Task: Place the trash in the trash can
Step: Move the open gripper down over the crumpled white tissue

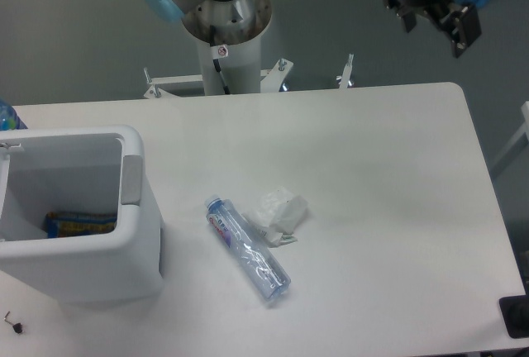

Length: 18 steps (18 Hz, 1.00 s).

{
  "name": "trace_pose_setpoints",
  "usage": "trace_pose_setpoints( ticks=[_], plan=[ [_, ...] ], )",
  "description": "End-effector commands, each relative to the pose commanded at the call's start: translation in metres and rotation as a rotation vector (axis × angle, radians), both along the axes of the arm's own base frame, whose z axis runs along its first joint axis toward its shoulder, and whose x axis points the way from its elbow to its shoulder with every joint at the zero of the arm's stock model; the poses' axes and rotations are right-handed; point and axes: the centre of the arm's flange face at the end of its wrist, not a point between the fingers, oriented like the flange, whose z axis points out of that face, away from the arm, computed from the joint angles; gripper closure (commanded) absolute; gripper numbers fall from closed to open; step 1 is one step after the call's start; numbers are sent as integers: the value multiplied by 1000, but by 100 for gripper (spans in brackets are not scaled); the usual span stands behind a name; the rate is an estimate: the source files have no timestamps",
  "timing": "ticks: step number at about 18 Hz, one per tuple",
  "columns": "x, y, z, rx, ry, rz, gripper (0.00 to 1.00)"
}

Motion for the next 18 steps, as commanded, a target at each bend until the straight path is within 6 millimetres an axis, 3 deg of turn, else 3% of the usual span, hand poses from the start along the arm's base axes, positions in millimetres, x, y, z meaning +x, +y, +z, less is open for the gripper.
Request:
trace_pose_setpoints(
  ticks=[7, 10, 15, 18],
  plan=[
    [1, 15, -9, 86, -39, -26, 0],
    [2, 23, -13, 180, -44, 84, 0],
    [7, 40, -50, 340, -93, 243, 0],
    [22, 56, -85, 359, -111, 257, 0]
  ],
)
